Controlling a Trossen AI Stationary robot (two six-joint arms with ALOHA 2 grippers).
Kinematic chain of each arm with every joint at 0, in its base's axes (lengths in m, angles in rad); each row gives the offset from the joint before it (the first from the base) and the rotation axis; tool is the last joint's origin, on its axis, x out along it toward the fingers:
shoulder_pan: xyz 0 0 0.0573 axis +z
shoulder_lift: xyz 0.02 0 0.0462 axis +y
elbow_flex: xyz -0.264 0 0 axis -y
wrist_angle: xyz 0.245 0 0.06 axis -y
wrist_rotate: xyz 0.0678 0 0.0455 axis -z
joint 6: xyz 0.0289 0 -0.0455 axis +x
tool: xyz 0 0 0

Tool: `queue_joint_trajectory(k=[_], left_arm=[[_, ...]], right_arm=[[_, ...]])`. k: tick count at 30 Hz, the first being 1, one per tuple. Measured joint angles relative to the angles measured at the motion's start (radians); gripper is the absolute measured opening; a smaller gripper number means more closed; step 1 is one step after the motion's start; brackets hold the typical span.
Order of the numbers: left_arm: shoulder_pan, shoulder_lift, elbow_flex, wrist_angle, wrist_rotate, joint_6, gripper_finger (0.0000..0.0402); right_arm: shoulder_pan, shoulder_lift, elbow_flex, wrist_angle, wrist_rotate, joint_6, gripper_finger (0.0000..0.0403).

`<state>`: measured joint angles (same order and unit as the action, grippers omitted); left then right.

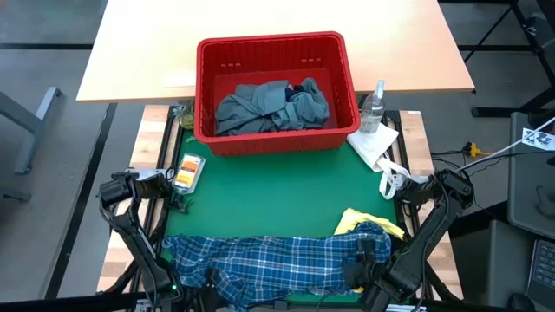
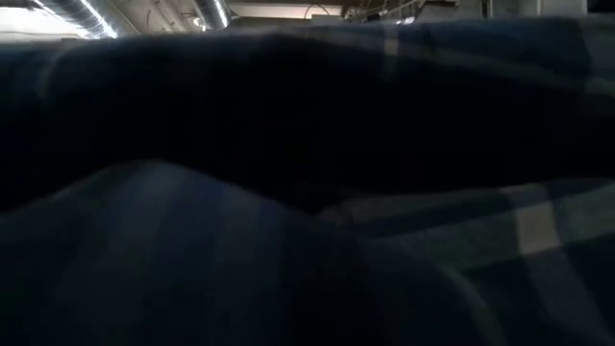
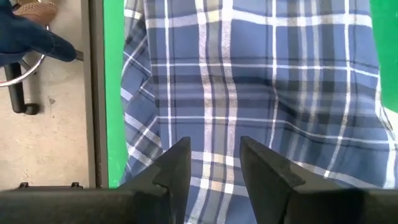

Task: Fold Laundry from Bin
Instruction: Fold the blue shirt

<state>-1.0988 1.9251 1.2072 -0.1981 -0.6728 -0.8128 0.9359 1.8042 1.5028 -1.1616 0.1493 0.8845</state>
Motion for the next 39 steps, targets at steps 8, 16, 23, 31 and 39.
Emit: queue_joint_trajectory(k=[8,16,23,31,39], left_arm=[[0.052,-0.084,0.0,0.017,-0.046,-0.023,0.0001],[0.138,-0.128,0.0,0.027,-0.073,-0.023,0.0],[0.217,-0.133,0.0,0.027,-0.078,-0.019,0.0],[0.318,-0.133,0.0,0.027,-0.1,-0.016,0.0],[0.408,-0.133,0.0,0.027,-0.087,-0.016,0.0]], right_arm=[[0.0,0.0,0.0,0.1,0.0,-0.003,0.0138],[0.0,0.0,0.0,0.316,0.091,-0.117,0.0138],[0.0,0.0,0.0,0.594,0.326,-0.265,0.0138],[-0.001,0.0,0.0,0.751,0.497,-0.343,0.0138],[-0.001,0.0,0.0,0.749,0.498,-0.343,0.0138]])
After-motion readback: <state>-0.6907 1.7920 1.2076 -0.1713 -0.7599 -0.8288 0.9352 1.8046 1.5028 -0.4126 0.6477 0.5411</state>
